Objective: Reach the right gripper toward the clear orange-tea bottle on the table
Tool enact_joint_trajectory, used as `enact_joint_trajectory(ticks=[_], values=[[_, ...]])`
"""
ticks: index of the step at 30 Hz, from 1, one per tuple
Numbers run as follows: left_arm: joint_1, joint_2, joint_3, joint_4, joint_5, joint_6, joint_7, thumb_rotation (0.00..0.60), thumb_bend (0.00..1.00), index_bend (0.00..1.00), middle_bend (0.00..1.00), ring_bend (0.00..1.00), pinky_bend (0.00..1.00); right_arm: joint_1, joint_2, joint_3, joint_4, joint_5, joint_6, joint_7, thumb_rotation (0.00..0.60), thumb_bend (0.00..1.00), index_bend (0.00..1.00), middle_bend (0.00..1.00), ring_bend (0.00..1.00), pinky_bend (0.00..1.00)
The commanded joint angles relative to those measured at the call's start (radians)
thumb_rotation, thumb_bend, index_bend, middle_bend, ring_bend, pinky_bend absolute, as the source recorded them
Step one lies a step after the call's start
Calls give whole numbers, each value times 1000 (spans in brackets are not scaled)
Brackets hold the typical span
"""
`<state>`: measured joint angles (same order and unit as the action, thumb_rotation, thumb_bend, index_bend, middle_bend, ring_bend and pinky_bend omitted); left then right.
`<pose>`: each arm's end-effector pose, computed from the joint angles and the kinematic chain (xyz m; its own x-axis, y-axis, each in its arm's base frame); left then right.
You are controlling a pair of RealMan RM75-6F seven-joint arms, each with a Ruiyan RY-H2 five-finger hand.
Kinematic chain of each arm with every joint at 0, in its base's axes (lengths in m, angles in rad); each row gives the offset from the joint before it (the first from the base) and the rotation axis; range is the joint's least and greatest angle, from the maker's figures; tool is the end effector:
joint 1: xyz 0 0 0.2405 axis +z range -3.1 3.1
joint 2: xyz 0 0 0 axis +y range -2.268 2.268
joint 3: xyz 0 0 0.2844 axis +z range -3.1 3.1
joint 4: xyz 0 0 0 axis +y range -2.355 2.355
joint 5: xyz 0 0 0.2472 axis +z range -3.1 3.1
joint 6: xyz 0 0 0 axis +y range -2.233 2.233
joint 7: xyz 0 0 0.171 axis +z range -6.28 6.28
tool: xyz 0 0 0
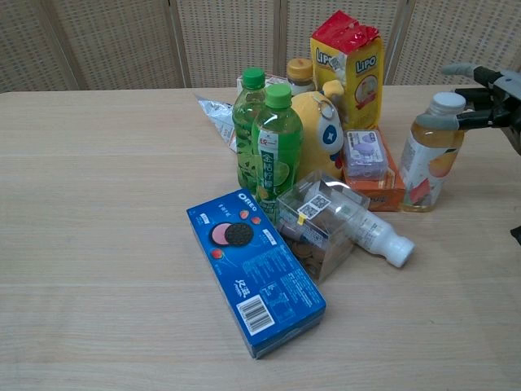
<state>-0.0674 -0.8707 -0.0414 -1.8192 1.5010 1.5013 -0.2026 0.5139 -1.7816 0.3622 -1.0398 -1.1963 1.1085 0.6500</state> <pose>-0.3237 0.2028 0.2014 0.2432 0.0003 0.9700 0.9700 -0.0011 -0.2432 -0.2802 -0.4131 -0.0432 -0.4913 -0.0016 0.8710 -0.8706 0.0333 -0.4909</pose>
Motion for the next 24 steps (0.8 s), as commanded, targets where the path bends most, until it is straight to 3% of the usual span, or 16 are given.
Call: enact_joint_trajectory(ticks=[1, 4, 10, 24], values=[[0, 1, 0, 0, -1, -2, -2, 600, 0, 149, 0, 0, 0, 3, -36, 11, 49, -11, 41, 7, 600, 2, 450, 826, 658, 963], [0, 1, -1, 0, 0, -2, -5, 600, 0, 149, 0, 0, 0, 0, -50, 13, 72, -18, 56, 23, 600, 25, 518, 885, 718, 1000], [1, 4, 0, -1, 3, -2, -11, 600, 0, 150, 0, 0, 0, 2, -39, 30, 44, -34, 97, 11, 600, 53, 520, 889, 722, 1000], [3, 11, 2, -3, 13, 0, -30, 600, 0, 150, 0, 0, 0, 20, 112, 120, -303, -59, 197, -169, 600, 60, 526, 892, 721, 1000]])
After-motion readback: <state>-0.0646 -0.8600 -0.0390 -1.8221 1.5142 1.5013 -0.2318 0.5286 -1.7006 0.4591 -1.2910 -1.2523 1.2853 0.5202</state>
